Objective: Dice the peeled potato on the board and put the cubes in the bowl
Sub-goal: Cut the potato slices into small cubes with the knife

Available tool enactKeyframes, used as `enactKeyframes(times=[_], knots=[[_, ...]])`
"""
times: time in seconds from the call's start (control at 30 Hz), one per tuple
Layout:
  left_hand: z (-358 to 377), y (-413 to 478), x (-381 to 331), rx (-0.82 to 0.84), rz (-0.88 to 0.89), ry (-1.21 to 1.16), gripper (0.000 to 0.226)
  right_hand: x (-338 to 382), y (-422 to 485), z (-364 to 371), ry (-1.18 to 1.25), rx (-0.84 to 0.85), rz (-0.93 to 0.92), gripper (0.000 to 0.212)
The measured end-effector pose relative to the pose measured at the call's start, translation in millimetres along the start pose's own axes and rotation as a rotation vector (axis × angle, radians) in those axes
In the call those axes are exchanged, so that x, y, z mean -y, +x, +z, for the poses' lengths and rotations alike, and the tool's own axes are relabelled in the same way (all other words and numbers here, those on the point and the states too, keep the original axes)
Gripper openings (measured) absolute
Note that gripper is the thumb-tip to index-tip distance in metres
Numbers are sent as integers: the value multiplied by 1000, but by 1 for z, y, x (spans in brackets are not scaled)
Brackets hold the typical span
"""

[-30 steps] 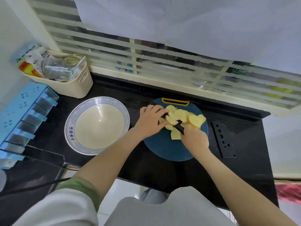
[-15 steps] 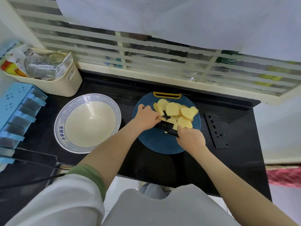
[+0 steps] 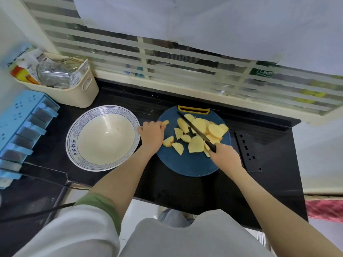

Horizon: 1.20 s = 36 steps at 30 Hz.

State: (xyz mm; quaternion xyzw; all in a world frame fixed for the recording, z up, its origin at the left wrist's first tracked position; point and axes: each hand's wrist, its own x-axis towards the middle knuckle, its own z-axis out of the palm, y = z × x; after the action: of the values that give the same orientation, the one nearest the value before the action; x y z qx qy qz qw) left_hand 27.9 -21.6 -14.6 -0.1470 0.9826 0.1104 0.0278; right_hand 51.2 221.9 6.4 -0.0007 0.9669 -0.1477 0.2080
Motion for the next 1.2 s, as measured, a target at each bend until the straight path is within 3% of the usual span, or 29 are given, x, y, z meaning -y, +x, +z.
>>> enactKeyframes(times=[0.13,0.3,0.4,0.73,1.07,1.2], knots=[[18,-14,6,112,156,111,34,13,0,3,166,-33,69,29],[33,-23,6,200,216,181,45,25,0,10,173,10,56,27],[42,-28,6,198,248,177,55,29,-1,16,207,11,53,26],[42,-24,12,170,187,76,44,32,-4,23,283,4,95,25],[41,-12,8,132,290,125,37,35,-6,24,276,15,103,27],[36,-4,16,193,351,145,40,34,-5,26,278,7,92,29]])
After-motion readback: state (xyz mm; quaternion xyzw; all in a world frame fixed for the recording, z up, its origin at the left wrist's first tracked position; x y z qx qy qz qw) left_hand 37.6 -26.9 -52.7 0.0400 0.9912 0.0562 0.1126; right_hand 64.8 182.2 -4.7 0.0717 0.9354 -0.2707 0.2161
